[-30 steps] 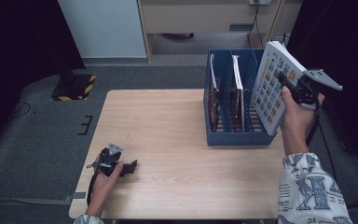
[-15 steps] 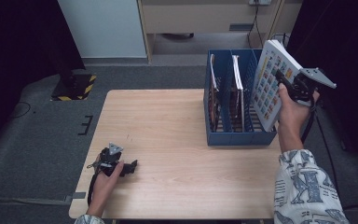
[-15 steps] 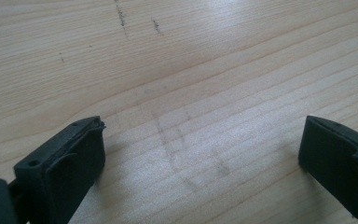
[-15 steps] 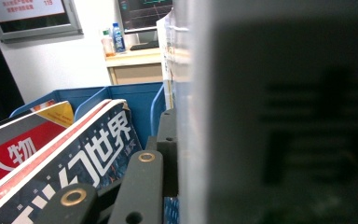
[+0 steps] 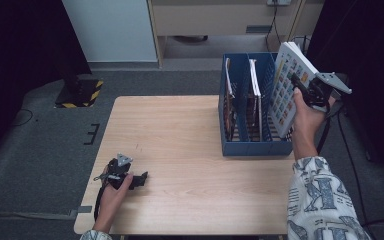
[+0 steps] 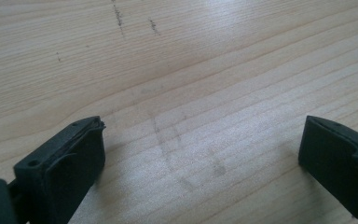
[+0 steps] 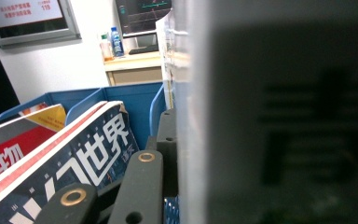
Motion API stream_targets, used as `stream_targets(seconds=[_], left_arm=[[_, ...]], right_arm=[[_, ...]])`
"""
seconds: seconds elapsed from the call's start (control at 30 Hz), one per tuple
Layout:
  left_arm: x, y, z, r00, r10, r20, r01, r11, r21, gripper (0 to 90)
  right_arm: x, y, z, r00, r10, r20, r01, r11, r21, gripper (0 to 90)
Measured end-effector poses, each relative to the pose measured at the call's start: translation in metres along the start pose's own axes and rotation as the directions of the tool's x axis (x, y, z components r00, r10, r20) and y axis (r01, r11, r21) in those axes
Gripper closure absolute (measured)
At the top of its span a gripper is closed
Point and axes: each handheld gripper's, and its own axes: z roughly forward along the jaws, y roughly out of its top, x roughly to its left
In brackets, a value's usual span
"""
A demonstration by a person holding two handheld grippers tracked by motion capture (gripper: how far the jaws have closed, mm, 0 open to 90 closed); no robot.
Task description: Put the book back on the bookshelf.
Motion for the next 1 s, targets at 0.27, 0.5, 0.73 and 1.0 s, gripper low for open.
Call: stream_targets(seconds=[0.27, 0.5, 0.73, 1.0], left_arm=[[0.0, 0.0, 0.0, 1.0, 0.0, 0.0, 0.0, 1.0, 0.0, 0.0], [0.0, 0.0, 0.0, 1.0, 0.0, 0.0, 0.0, 1.0, -0.001, 0.0], [0.0, 0.0, 0.0, 1.0, 0.0, 0.0, 0.0, 1.0, -0.001, 0.0], [0.0, 0.0, 0.0, 1.0, 0.0, 0.0, 0.0, 1.0, -0.001, 0.0]], right_arm=[[0.001, -0.012, 0.008, 1.0, 0.003, 0.005, -0.003, 1.0, -0.006, 73.6], [0.0, -0.029, 0.014, 0.9999, 0.001, 0.013, -0.001, 1.0, 0.002, 73.6], [0.002, -0.04, 0.017, 0.9996, -0.016, 0.022, 0.016, 1.0, 0.006, 73.6], [0.003, -0.048, 0.019, 0.9992, -0.031, 0.026, 0.03, 0.999, 0.021, 73.6]])
